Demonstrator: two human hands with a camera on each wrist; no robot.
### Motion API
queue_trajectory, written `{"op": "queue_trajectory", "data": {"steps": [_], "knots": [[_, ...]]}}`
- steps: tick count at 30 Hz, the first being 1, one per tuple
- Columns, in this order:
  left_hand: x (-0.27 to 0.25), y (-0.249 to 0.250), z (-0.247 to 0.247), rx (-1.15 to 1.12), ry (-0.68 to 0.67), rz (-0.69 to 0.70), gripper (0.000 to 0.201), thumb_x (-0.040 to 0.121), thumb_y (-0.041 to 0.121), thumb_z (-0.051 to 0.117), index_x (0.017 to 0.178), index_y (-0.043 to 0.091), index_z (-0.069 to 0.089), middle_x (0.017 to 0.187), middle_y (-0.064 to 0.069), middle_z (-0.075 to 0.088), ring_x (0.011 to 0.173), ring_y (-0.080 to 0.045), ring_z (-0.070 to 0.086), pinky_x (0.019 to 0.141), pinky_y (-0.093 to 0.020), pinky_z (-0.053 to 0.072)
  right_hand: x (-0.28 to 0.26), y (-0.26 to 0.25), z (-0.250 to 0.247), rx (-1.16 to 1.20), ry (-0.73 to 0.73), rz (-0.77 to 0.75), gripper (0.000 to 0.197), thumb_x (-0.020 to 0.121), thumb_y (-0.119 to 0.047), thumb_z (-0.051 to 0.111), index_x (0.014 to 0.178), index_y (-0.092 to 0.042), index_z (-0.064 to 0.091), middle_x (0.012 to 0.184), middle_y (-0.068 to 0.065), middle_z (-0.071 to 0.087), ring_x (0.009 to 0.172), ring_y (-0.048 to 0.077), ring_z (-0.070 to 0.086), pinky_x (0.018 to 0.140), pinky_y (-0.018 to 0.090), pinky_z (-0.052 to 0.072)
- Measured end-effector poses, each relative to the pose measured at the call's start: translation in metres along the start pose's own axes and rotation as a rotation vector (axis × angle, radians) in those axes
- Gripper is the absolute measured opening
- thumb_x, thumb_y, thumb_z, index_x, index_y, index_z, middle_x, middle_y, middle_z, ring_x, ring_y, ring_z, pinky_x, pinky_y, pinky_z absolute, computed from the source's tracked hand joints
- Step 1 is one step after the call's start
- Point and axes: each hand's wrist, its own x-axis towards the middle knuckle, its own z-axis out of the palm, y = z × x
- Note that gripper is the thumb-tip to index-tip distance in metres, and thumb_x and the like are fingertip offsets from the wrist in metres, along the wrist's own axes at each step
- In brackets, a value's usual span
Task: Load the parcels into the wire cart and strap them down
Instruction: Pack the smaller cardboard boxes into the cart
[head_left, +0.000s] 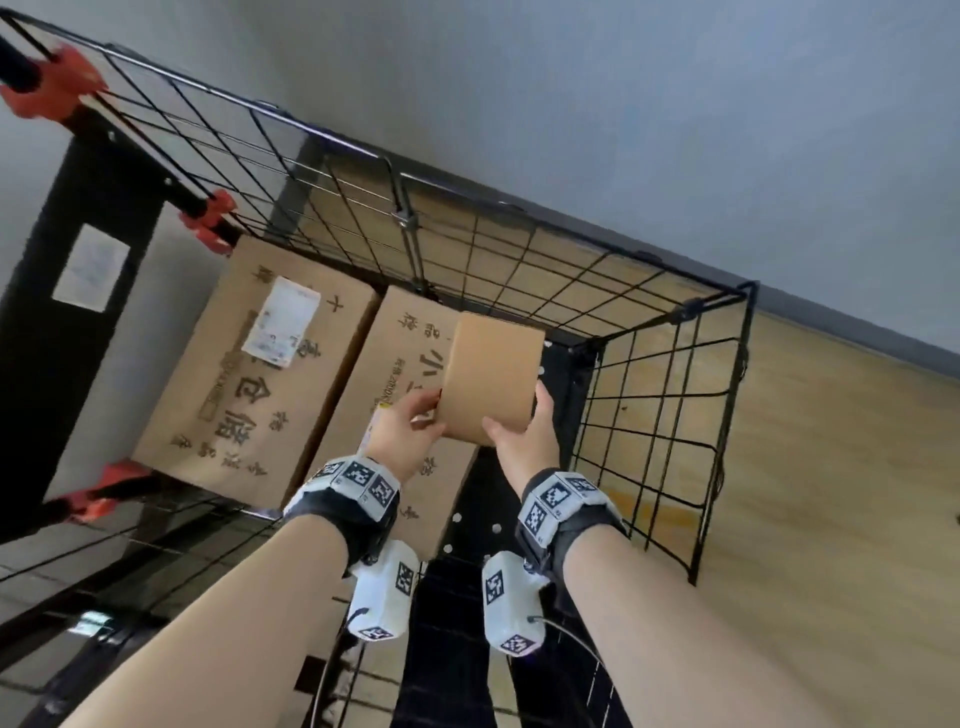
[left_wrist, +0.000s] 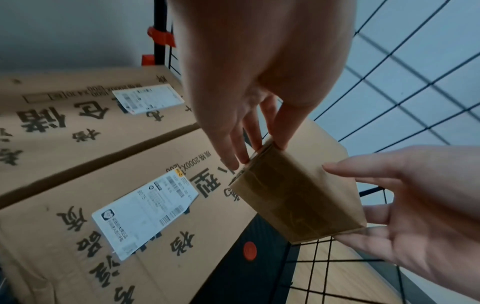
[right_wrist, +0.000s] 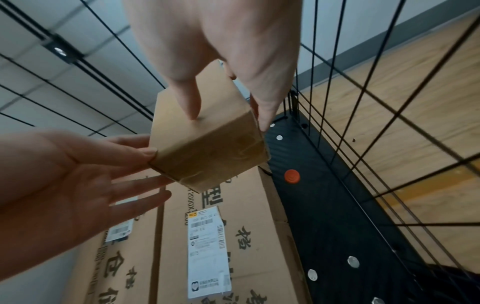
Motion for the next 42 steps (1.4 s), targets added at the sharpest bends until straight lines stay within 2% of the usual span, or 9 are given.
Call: {"op": "queue_trajectory", "data": {"steps": [5, 13, 17, 21, 25, 28, 31, 34, 42], "knots": [[0.031, -0.031, 0.02, -0.023, -0.153, -0.011, 0.042, 0.084, -0.019, 0.043, 0.12, 0.001, 0.051, 0.125, -0.013, 0.056, 0.12, -0.02, 0.052, 0.094, -0.026, 0.044, 0.031, 0.026, 0.013, -0.005, 0.069, 0.09, 0.095, 0.081, -0.032, 0.072, 0.15, -0.03, 0.008, 0.144, 0.007, 0.034, 0.125, 0.023, 0.044, 0.09, 0.026, 0.036], [0.052, -0.046, 0.048, -0.025, -0.325, -0.049, 0.054, 0.083, -0.022, 0.032, 0.13, 0.001, 0.046, 0.134, -0.012, 0.05, 0.126, -0.023, 0.049, 0.096, -0.02, 0.04, 0.056, 0.062, 0.021, -0.106, 0.204, 0.169, 0.13, 0.056, -0.049, 0.085, 0.15, -0.026, -0.001, 0.147, 0.007, 0.025, 0.138, 0.024, 0.027, 0.11, 0.04, 0.029], [0.063, -0.046, 0.062, 0.045, -0.381, -0.043, 0.066, 0.077, -0.025, 0.029, 0.131, 0.009, 0.047, 0.137, -0.009, 0.049, 0.127, -0.024, 0.049, 0.103, -0.028, 0.04, 0.066, 0.07, 0.023, -0.144, 0.277, 0.25, 0.14, 0.051, -0.05, 0.087, 0.15, -0.019, -0.007, 0.147, 0.01, 0.023, 0.137, 0.027, 0.023, 0.113, 0.043, 0.026], [0.07, -0.048, 0.077, 0.092, -0.402, -0.015, 0.065, 0.076, -0.025, 0.03, 0.129, 0.007, 0.05, 0.132, -0.011, 0.053, 0.126, -0.026, 0.049, 0.102, -0.028, 0.041, 0.077, 0.078, 0.021, -0.196, 0.323, 0.312, 0.139, 0.05, -0.051, 0.085, 0.15, -0.018, -0.006, 0.143, 0.013, 0.026, 0.133, 0.029, 0.028, 0.113, 0.041, 0.027], [0.075, -0.054, 0.081, 0.484, -0.198, 0.184, 0.054, 0.083, -0.009, 0.039, 0.13, 0.014, 0.051, 0.133, -0.005, 0.054, 0.118, -0.022, 0.054, 0.096, -0.028, 0.044, 0.091, 0.082, 0.033, -0.274, 0.311, 0.282, 0.13, 0.054, -0.049, 0.083, 0.149, -0.028, -0.003, 0.138, 0.015, 0.028, 0.128, 0.032, 0.032, 0.11, 0.045, 0.03], [0.082, -0.068, 0.076, 0.626, -0.151, 0.28, 0.055, 0.086, -0.005, 0.041, 0.137, 0.015, 0.045, 0.144, -0.006, 0.042, 0.129, -0.023, 0.044, 0.106, -0.033, 0.038, 0.102, 0.084, 0.043, -0.29, 0.289, 0.298, 0.125, 0.056, -0.05, 0.082, 0.146, -0.037, -0.004, 0.138, 0.017, 0.027, 0.128, 0.033, 0.031, 0.109, 0.048, 0.03], [0.092, -0.081, 0.068, 0.8, -0.204, 0.277, 0.067, 0.085, -0.006, 0.04, 0.144, 0.023, 0.034, 0.155, -0.001, 0.025, 0.143, -0.023, 0.022, 0.116, -0.04, 0.023, 0.114, 0.089, 0.048, -0.315, 0.272, 0.326, 0.121, 0.059, -0.049, 0.08, 0.144, -0.043, -0.005, 0.142, 0.019, 0.023, 0.131, 0.035, 0.028, 0.108, 0.051, 0.031], [0.102, -0.083, 0.061, 0.973, -0.267, 0.257, 0.068, 0.088, -0.002, 0.039, 0.148, 0.027, 0.024, 0.159, 0.006, 0.007, 0.146, -0.018, 0.006, 0.119, -0.037, 0.011, 0.125, 0.095, 0.049, -0.359, 0.267, 0.301, 0.118, 0.061, -0.046, 0.081, 0.145, -0.044, -0.003, 0.143, 0.021, 0.019, 0.132, 0.036, 0.026, 0.107, 0.051, 0.033], [0.116, -0.08, 0.056, 0.961, -0.268, 0.215, 0.064, 0.09, -0.001, 0.038, 0.148, 0.024, 0.025, 0.159, 0.007, 0.004, 0.146, -0.015, 0.004, 0.12, -0.034, 0.007, 0.151, 0.091, 0.041, -0.35, 0.222, 0.245, 0.117, 0.068, -0.041, 0.079, 0.146, -0.041, -0.009, 0.15, 0.023, 0.008, 0.139, 0.037, 0.015, 0.111, 0.051, 0.028]]}}
